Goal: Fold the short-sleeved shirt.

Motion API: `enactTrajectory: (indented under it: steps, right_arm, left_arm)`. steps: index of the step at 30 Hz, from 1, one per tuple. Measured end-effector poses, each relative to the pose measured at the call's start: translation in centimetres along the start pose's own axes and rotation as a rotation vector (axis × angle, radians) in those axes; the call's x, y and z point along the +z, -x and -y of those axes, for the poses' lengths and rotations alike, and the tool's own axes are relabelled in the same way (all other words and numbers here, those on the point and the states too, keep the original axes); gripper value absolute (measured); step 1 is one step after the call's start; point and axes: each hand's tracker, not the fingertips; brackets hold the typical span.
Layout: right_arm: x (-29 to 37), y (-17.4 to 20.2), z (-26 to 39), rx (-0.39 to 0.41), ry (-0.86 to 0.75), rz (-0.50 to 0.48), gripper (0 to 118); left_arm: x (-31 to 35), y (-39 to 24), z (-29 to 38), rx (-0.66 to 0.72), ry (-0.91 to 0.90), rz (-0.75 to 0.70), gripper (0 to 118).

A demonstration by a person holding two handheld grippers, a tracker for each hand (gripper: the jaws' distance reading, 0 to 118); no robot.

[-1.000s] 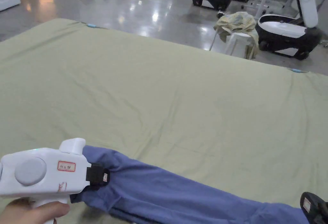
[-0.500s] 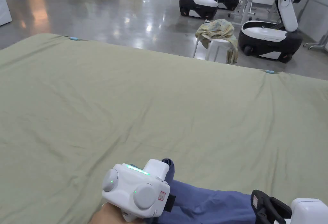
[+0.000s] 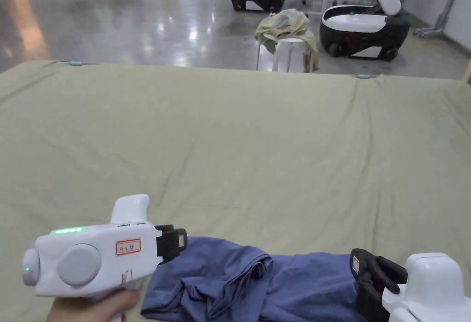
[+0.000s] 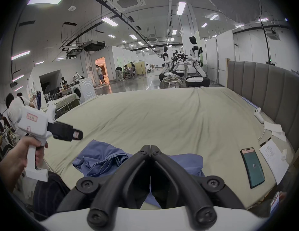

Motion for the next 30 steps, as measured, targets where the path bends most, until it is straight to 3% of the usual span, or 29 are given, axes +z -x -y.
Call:
enactTrajectory:
  steps: [7, 10, 13, 18, 21, 22, 23, 24, 25, 27, 30]
  right_arm:
    - [-0.5, -0.3, 0.2, -0.003, 0.015, 0.033, 1]
    - [-0.7, -0.4, 0.0, 0.012, 0.019, 0.044, 1]
    - [-0.6, -0.2, -0.7, 0.030, 0.008, 0.042, 1]
    - [0.6, 0.0, -1.1, 0.030, -0.021, 0.014, 1]
    - [0.4, 0.5, -0.7, 0.032, -0.025, 0.013, 1]
    - [0.3, 0.7, -0.6, 0.025, -0.022, 0.008, 1]
    - [0.3, 0.9, -0.5, 0.009, -0.016, -0.003, 1]
    - [0.5, 1.2, -0.4, -0.004, -0.016, -0.016, 1]
    - [0.7, 1.4, -0.3, -0.007, -0.018, -0.022, 1]
    - [1.1, 2.0, -0.1, 0.011, -0.019, -0.029, 1]
    - [1.3, 2.3, 0.2, 0.038, -0.002, -0.024, 1]
  left_arm:
    - [-7.8, -3.8, 4.1, 0.049, 0.194, 0.207, 4]
    - [-10.4, -7.1, 5.7, -0.040, 0.234, 0.251, 4]
    - [-9.5, -8.2, 5.6, -0.020, 0.192, 0.298, 4]
    - [-2.3, -6.7, 3.6, -0.145, 0.038, 0.203, 4]
    - [-0.8, -5.7, 2.9, -0.128, 0.012, 0.145, 6]
    - [-0.6, -5.3, 2.7, -0.104, 0.000, 0.165, 18]
    - [-0.3, -4.9, 2.6, -0.060, -0.004, 0.195, 55]
    - [0.1, -4.2, 2.2, -0.026, 0.003, 0.243, 80]
    - [0.6, -3.5, 1.9, 0.013, -0.003, 0.316, 87]
    - [2.2, -0.1, 0.6, 0.199, -0.026, 0.496, 87]
    - [3.4, 4.8, -1.0, 0.334, 0.008, 0.495, 86]
